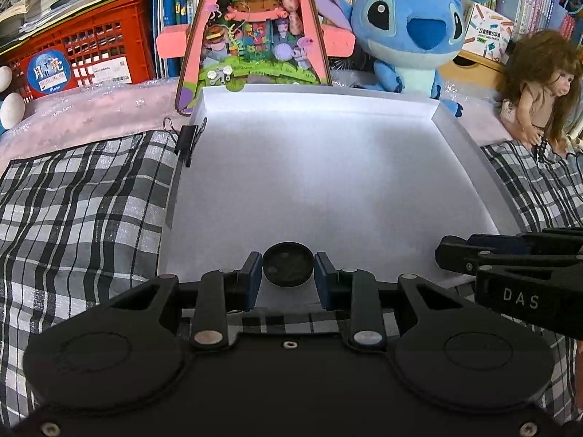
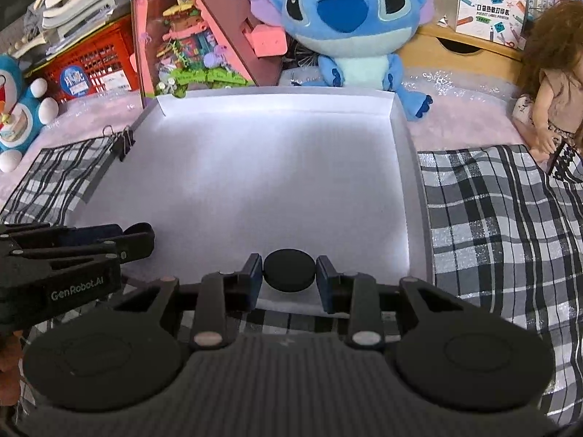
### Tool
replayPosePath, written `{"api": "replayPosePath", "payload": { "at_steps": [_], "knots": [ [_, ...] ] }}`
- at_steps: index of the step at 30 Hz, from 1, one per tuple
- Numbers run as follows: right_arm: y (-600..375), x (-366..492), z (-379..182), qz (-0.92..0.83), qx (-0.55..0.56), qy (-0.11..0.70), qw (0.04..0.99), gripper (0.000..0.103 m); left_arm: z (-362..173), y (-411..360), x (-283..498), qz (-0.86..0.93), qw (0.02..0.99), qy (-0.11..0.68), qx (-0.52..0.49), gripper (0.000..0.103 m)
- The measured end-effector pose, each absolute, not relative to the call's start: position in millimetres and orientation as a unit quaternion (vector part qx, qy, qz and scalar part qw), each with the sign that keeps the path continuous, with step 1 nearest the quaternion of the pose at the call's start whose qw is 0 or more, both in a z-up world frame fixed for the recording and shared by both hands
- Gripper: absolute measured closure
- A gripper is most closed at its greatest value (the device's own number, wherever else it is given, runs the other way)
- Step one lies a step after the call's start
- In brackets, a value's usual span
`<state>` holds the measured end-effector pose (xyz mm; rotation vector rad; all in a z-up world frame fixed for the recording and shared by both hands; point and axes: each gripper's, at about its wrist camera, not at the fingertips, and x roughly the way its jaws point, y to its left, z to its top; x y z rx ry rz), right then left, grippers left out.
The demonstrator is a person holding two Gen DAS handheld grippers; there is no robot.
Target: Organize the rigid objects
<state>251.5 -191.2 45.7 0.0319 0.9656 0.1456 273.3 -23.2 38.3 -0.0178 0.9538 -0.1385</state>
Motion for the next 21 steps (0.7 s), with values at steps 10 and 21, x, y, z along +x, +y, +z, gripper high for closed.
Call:
{"api": "replayPosePath", "payload": {
  "at_steps": [10,21],
  "knots": [
    [-190.5,254.0,41.2,0.063,0.021,0.467,0.882,0.066,35.3,-23.1,273.7,-0.063,0.886,0.459,-0.005,0.074],
    [-191.4,253.8,36.3,0.057,0.029,0.468,0.881,0.062,32.8,-23.8,272.1,-0.062,0.892,0.447,0.003,0.073]
  ]
}}
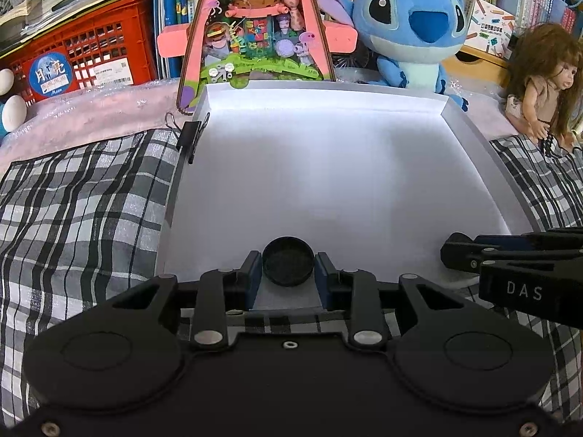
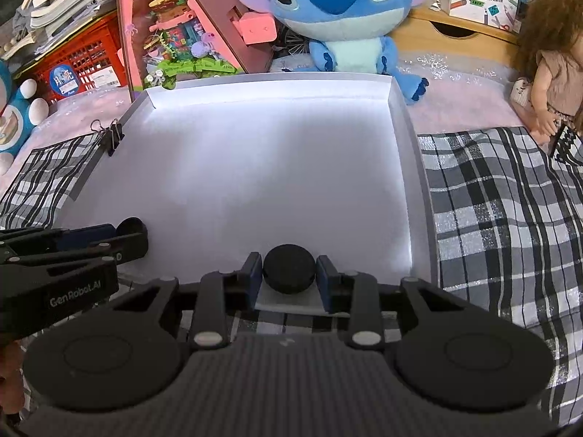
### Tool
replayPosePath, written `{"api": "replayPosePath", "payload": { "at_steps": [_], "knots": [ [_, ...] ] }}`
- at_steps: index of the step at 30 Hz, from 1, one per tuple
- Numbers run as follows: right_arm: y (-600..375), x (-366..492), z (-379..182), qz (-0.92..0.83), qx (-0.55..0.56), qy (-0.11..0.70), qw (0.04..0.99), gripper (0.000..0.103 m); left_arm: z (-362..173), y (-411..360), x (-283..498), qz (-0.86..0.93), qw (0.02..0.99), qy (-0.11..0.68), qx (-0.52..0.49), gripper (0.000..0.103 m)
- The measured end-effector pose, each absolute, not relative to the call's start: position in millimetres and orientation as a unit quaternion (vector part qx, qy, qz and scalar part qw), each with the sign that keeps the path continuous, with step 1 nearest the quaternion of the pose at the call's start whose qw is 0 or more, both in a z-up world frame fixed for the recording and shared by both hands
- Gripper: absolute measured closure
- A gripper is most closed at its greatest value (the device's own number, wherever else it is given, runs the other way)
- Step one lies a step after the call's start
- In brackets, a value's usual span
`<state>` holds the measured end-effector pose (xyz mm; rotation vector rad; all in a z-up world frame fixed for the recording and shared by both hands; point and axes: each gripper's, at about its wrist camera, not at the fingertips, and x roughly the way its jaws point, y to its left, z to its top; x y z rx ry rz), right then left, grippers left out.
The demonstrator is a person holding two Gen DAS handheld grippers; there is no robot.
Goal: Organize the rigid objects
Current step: 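Open both grippers to drop the black pucks into the white box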
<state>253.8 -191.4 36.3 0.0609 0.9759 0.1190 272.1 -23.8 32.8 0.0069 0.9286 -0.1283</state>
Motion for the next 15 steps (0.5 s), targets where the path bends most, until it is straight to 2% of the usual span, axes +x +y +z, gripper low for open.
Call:
{"api": "replayPosePath", "payload": {
  "at_steps": [3,5,9,11,13,15],
  "knots": [
    [-192,253,36,0.057,0.029,0.466,0.883,0.062,33,-23,271,-0.062,0.893,0.445,0.003,0.067],
    [-192,252,36,0.055,0.027,0.463,0.884,0.052,33,-22,270,-0.059,0.893,0.445,0.0,0.061],
    [-193,249,35,0.05,0.025,0.458,0.887,0.046,35,-19,268,-0.062,0.894,0.444,-0.006,0.056],
    [-195,248,36,0.048,0.023,0.455,0.889,0.037,37,-18,266,-0.064,0.894,0.443,-0.009,0.05],
    [-196,246,36,0.049,0.024,0.451,0.891,0.034,40,-18,263,-0.057,0.895,0.441,-0.008,0.039],
    [-198,244,37,0.051,0.025,0.446,0.893,0.03,43,-16,259,-0.06,0.897,0.439,-0.01,0.037]
  ]
}}
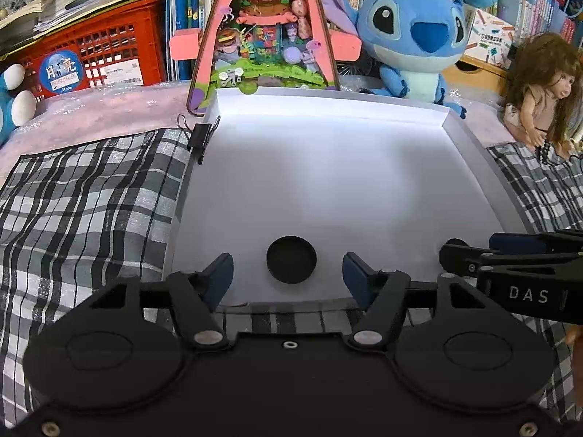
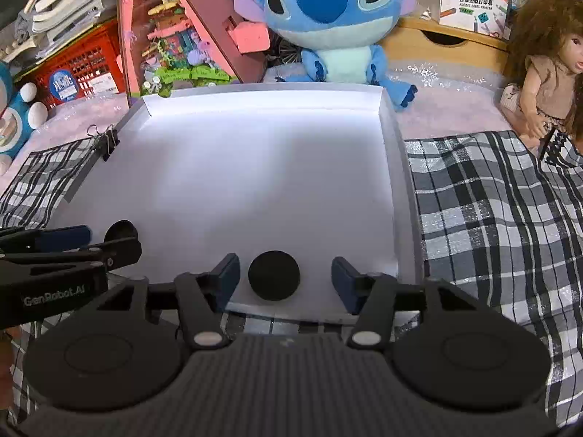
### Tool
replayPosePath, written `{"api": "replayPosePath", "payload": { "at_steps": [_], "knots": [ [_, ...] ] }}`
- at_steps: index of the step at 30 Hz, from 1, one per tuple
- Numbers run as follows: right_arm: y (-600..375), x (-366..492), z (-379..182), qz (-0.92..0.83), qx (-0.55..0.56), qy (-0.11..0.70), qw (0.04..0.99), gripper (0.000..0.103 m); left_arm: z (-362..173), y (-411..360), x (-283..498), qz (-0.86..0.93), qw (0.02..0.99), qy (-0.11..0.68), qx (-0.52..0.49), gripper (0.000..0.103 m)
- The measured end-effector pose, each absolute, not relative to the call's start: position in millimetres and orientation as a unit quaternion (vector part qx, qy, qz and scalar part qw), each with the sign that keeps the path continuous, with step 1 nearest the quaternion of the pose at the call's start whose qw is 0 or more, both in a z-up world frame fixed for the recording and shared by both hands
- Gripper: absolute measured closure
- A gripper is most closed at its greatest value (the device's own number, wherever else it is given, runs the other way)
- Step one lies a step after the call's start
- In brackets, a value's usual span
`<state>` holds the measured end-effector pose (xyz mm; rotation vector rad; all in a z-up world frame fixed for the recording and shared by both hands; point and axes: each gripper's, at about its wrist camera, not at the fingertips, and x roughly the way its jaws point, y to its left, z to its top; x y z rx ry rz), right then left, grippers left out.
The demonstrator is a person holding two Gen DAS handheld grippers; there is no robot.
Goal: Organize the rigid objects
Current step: 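Open both grippers to drop the black pucks into the white box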
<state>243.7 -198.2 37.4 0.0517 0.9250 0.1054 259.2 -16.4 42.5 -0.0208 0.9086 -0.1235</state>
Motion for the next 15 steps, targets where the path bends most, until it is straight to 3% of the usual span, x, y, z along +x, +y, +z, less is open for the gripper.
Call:
{"api": "replayPosePath", "payload": {
  "at_steps": [5,15],
  "knots": [
    [-201,237,41,0.055,0.024,0.43,0.901,0.019,50,-14,249,-0.069,0.9,0.43,-0.013,0.032],
    [-204,217,54,0.069,0.025,0.403,0.912,0.015,63,-16,223,-0.083,0.91,0.407,0.007,0.023]
  ]
}}
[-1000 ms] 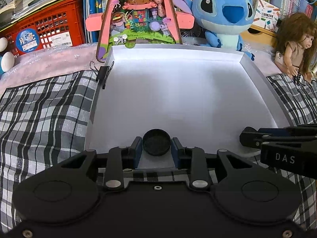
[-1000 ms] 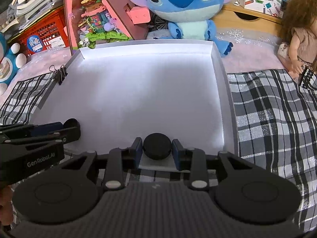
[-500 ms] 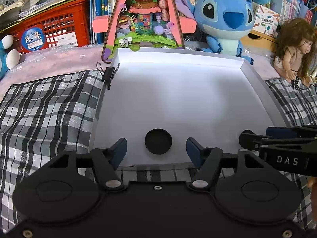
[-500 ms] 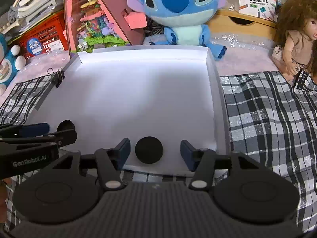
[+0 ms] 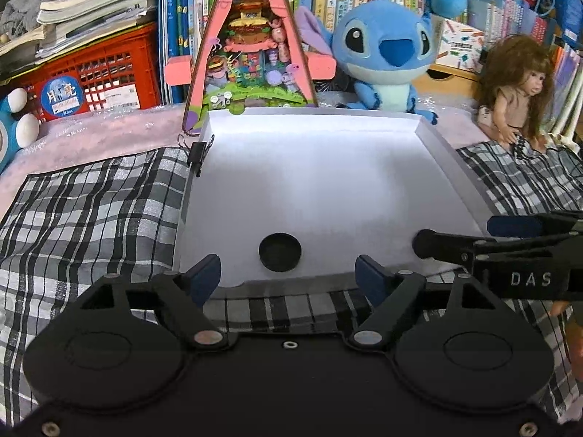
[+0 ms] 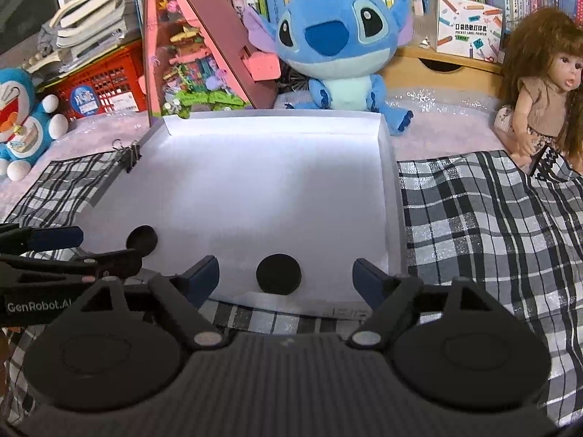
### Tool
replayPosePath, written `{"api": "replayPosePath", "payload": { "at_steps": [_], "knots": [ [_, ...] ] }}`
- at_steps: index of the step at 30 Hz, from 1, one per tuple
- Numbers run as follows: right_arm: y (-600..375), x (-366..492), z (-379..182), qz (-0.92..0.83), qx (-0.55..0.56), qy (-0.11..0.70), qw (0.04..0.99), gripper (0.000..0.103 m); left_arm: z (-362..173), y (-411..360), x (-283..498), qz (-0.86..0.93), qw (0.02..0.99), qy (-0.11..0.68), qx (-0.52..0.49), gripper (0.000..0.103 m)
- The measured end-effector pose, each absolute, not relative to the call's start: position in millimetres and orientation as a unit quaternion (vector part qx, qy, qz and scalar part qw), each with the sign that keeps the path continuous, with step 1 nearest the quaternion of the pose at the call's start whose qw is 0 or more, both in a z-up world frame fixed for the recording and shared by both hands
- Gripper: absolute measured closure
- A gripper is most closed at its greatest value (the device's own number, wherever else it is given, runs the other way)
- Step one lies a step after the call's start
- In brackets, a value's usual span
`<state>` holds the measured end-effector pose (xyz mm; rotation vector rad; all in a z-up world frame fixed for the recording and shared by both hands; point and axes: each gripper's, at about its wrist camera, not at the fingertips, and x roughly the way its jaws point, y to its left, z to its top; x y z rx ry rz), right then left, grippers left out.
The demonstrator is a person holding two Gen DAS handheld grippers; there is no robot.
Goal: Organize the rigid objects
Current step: 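Open both grippers to drop the black pucks into the white box, then withdraw both grippers from the box back toward the remaining objects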
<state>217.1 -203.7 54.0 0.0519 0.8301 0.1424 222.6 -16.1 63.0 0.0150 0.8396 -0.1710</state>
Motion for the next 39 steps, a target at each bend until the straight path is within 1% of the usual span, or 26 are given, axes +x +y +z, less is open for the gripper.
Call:
{"api": "replayPosePath", "payload": {
  "at_steps": [18,25,32,39],
  "knots": [
    [-208,166,73,0.096,0.022,0.355,0.93,0.008,76,-16,158,-0.113,0.925,0.362,0.025,0.02],
    [-209,143,74,0.103,0.009,0.339,0.935,0.005,73,-19,132,-0.114,0.931,0.342,0.051,0.018],
    [-211,122,68,0.107,0.0,0.33,0.938,0.001,64,-13,114,-0.119,0.93,0.345,0.035,0.018],
    [-211,101,58,0.105,-0.006,0.318,0.942,0.0,52,-13,98,-0.113,0.933,0.34,0.04,0.018]
  ]
}}
